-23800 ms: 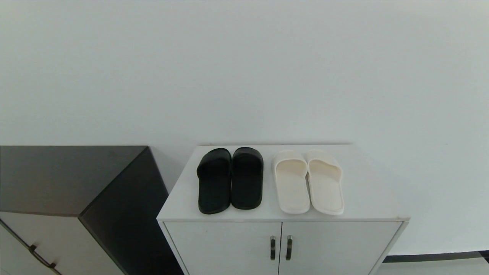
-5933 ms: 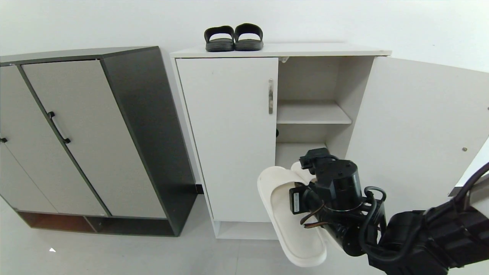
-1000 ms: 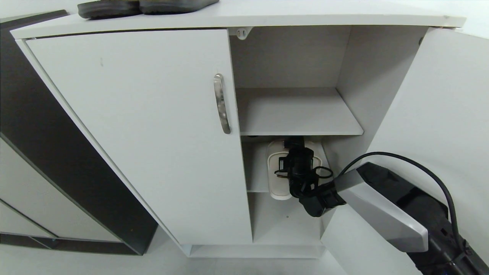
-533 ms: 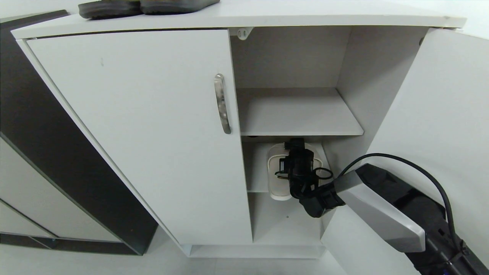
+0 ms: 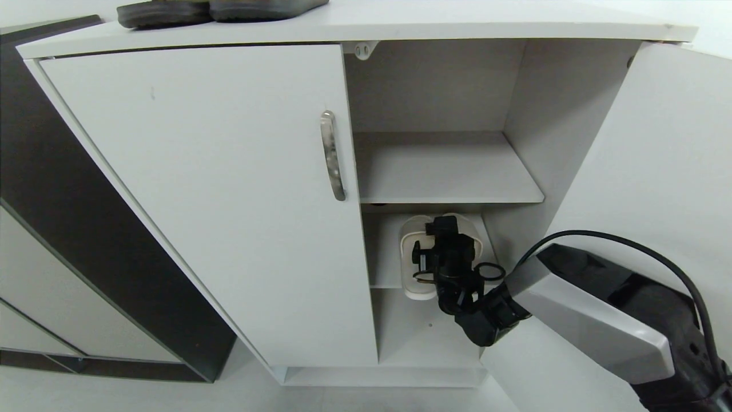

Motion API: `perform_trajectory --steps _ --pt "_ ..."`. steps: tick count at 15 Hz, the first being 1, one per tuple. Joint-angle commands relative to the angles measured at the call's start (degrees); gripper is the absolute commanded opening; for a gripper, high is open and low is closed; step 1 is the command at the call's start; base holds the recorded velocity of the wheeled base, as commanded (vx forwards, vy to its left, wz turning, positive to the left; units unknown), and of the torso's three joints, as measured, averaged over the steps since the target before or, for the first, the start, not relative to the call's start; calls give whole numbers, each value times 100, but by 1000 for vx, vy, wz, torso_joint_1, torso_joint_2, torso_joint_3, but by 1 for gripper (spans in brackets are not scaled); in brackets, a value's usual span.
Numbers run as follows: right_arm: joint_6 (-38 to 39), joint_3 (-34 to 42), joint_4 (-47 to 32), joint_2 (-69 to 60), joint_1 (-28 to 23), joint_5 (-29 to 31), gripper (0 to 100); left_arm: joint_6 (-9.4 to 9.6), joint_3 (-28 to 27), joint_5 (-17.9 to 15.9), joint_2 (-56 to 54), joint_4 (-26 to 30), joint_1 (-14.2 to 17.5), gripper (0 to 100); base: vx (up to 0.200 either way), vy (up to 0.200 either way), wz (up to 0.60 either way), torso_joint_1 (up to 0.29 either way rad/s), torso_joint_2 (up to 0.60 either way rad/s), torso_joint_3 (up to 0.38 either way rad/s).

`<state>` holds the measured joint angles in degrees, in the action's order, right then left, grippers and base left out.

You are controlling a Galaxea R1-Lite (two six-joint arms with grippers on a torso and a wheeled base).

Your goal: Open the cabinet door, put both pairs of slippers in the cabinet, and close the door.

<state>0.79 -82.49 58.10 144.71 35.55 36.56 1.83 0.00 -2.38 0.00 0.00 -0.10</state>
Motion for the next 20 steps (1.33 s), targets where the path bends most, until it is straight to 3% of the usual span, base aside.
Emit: perform_trajectory --steps 1,5,15,20 --pt "0 858 448 -541 233 9 100 2 0 0 9 0 1 0 0 0 0 0 0 0" --pt "-9 2053 1265 -866 277 -8 100 2 0 -8 9 0 -8 0 0 0 0 0 0 0" --pt "-53 2167 1256 -1068 444 -52 100 11 0 -17 9 0 1 0 -180 0 0 2 5 2" --pt "-44 2220 1195 -1103 488 -52 100 -69 0 18 9 0 1 0 0 0 0 0 0 0"
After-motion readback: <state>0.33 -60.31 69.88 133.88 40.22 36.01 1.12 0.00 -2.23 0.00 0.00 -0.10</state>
